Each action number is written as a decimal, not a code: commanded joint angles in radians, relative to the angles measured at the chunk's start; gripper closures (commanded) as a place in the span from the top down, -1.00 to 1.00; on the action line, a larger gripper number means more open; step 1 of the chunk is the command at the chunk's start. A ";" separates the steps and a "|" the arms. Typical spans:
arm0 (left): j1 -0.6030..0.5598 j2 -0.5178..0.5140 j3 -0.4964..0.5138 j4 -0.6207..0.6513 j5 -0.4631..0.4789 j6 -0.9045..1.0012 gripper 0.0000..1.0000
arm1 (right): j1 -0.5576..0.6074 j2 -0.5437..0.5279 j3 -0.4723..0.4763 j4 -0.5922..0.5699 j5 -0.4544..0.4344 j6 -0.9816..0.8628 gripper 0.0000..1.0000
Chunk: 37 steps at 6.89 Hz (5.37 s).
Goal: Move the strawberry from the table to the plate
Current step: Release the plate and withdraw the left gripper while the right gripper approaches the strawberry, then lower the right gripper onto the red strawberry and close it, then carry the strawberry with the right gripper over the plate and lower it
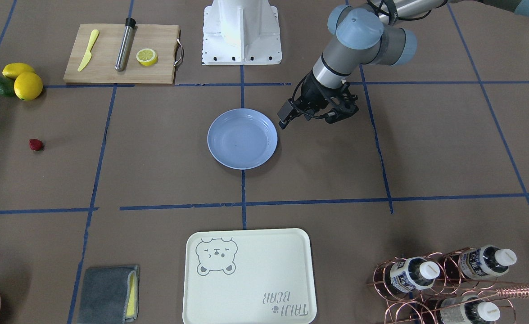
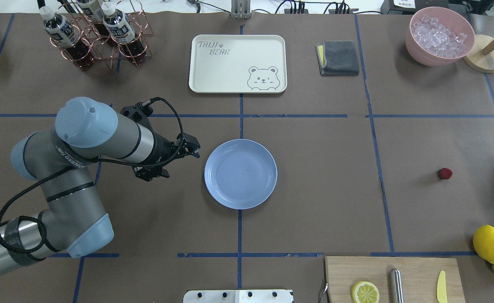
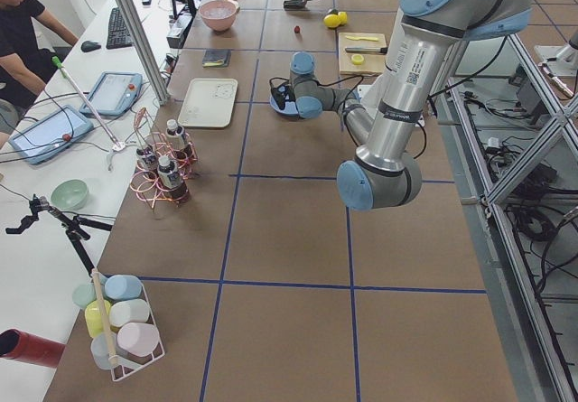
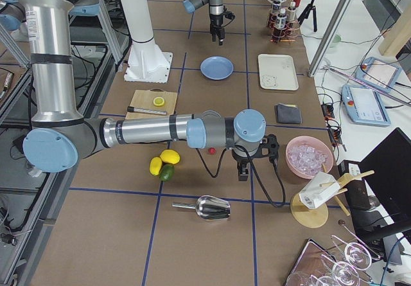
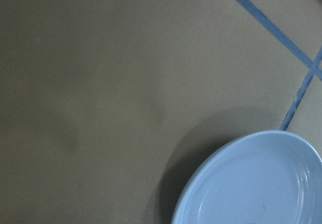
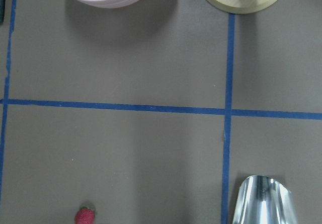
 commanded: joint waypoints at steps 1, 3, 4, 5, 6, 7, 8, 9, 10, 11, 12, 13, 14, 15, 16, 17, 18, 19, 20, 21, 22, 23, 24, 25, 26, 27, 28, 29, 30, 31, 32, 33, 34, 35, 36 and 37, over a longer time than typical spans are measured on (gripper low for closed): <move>-0.077 -0.004 -0.082 0.185 -0.006 0.173 1.00 | -0.144 -0.011 0.038 0.143 -0.026 0.234 1.00; -0.196 -0.004 -0.130 0.292 -0.035 0.302 1.00 | -0.346 -0.063 0.038 0.480 -0.163 0.586 1.00; -0.248 -0.002 -0.147 0.328 -0.037 0.365 1.00 | -0.430 -0.082 0.039 0.594 -0.202 0.728 1.00; -0.278 0.008 -0.159 0.346 -0.035 0.432 1.00 | -0.522 -0.088 0.039 0.628 -0.291 0.778 1.00; -0.301 0.024 -0.156 0.347 -0.035 0.482 1.00 | -0.573 -0.108 0.039 0.633 -0.340 0.778 1.00; -0.303 0.033 -0.156 0.347 -0.035 0.488 1.00 | -0.592 -0.149 0.039 0.653 -0.344 0.778 1.00; -0.303 0.033 -0.156 0.346 -0.037 0.488 1.00 | -0.606 -0.177 0.039 0.664 -0.353 0.778 1.00; -0.301 0.033 -0.155 0.346 -0.037 0.488 1.00 | -0.640 -0.191 0.036 0.664 -0.394 0.778 1.00; -0.301 0.034 -0.153 0.344 -0.037 0.488 1.00 | -0.660 -0.183 0.030 0.663 -0.415 0.778 0.97; -0.301 0.035 -0.153 0.344 -0.037 0.488 1.00 | -0.670 -0.177 0.024 0.659 -0.425 0.780 0.91; -0.301 0.035 -0.152 0.344 -0.037 0.488 1.00 | -0.677 -0.175 0.022 0.656 -0.432 0.780 0.51; -0.301 0.035 -0.152 0.344 -0.037 0.488 1.00 | -0.681 -0.175 0.018 0.656 -0.437 0.778 0.24; -0.301 0.035 -0.150 0.344 -0.037 0.488 1.00 | -0.681 -0.175 0.015 0.656 -0.437 0.778 0.22; -0.301 0.035 -0.150 0.344 -0.037 0.488 1.00 | -0.680 -0.175 0.013 0.656 -0.437 0.777 0.22; -0.301 0.035 -0.150 0.344 -0.037 0.488 1.00 | -0.680 -0.177 0.013 0.656 -0.437 0.775 0.22; -0.301 0.036 -0.149 0.343 -0.037 0.488 1.00 | -0.678 -0.178 0.015 0.656 -0.436 0.774 0.22; -0.301 0.035 -0.150 0.343 -0.037 0.488 1.00 | -0.680 -0.180 0.015 0.656 -0.436 0.774 0.22; -0.301 0.035 -0.150 0.343 -0.037 0.488 1.00 | -0.678 -0.183 0.015 0.656 -0.436 0.772 0.22; -0.301 0.033 -0.150 0.344 -0.037 0.488 1.00 | -0.678 -0.185 0.016 0.656 -0.436 0.772 0.22; -0.301 0.034 -0.152 0.343 -0.037 0.488 1.00 | -0.680 -0.185 0.018 0.656 -0.434 0.772 0.09; -0.301 0.035 -0.152 0.343 -0.037 0.488 1.00 | -0.678 -0.185 0.019 0.656 -0.434 0.772 -0.42; -0.303 0.035 -0.152 0.344 -0.037 0.488 1.00 | -0.678 -0.185 0.019 0.656 -0.434 0.771 -0.99; -0.303 0.035 -0.153 0.344 -0.037 0.488 1.00 | -0.675 -0.185 0.028 0.658 -0.433 0.768 -1.00; -0.304 0.035 -0.153 0.346 -0.037 0.488 1.00 | -0.672 -0.185 0.094 0.652 -0.416 0.769 -1.00; -0.325 0.039 -0.153 0.347 -0.035 0.496 1.00 | -0.675 -0.169 0.193 0.570 -0.402 0.780 -1.00; -0.330 0.054 -0.155 0.353 -0.035 0.546 1.00 | -0.672 -0.064 0.255 0.428 -0.402 0.789 -1.00; -0.345 0.086 -0.156 0.353 -0.035 0.612 1.00 | -0.675 0.082 0.271 0.262 -0.399 0.833 -1.00; -0.373 0.119 -0.155 0.353 -0.037 0.708 1.00 | -0.716 0.211 0.268 0.166 -0.390 0.907 -1.00; -0.400 0.149 -0.155 0.353 -0.037 0.800 1.00 | -0.791 0.331 0.254 0.090 -0.400 0.974 -1.00; -0.416 0.183 -0.150 0.352 -0.037 0.898 1.00 | -0.860 0.442 0.199 0.058 -0.432 1.037 -1.00; -0.440 0.209 -0.143 0.350 -0.037 0.992 1.00 | -0.941 0.525 0.133 0.058 -0.512 1.118 -1.00; -0.474 0.234 -0.140 0.350 -0.037 1.072 1.00 | -0.992 0.618 0.034 0.061 -0.562 1.152 -1.00; -0.488 0.252 -0.140 0.347 -0.037 1.100 1.00 | -1.034 0.656 -0.025 0.066 -0.598 1.166 -1.00; -0.496 0.257 -0.138 0.344 -0.038 1.111 1.00 | -1.074 0.689 -0.094 0.072 -0.659 1.171 -1.00; -0.505 0.257 -0.138 0.344 -0.040 1.113 1.00 | -1.091 0.748 -0.182 0.110 -0.679 1.182 -1.00; -0.511 0.257 -0.138 0.344 -0.040 1.111 1.00 | -1.106 0.750 -0.218 0.151 -0.681 1.182 -1.00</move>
